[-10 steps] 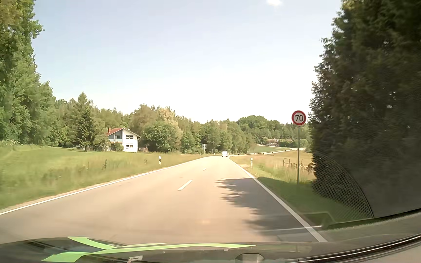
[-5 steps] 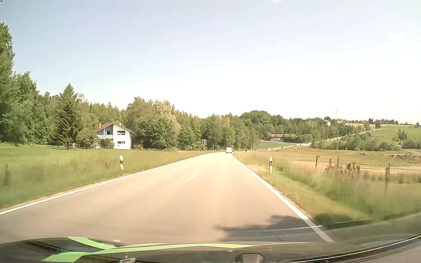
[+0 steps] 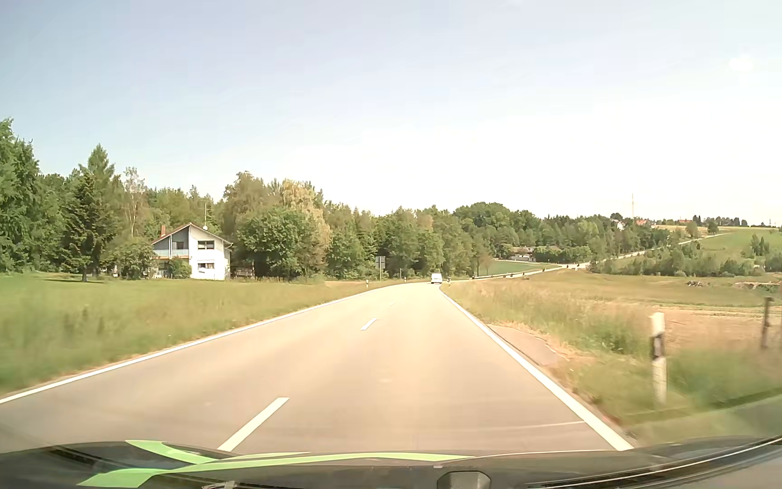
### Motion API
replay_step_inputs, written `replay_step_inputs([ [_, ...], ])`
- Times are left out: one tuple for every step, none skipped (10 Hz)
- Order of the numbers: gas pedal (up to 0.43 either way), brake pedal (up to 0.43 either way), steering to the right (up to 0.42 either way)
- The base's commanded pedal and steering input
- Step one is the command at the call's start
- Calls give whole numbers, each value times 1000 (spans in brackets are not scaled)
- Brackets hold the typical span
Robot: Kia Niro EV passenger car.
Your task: Follow the waypoints while adhering to traffic rules and regulations
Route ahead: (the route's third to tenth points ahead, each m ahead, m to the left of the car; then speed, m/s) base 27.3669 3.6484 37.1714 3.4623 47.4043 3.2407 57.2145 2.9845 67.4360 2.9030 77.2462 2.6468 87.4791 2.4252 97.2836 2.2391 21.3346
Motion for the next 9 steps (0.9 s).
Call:
replay_step_inputs([
  [87, 0, -8],
  [87, 0, -8],
  [87, 0, -5],
  [110, 0, -2],
  [138, 0, 0],
  [138, 0, 0],
  [138, 0, 0],
  [67, 0, 0],
  [0, 0, 0],
])
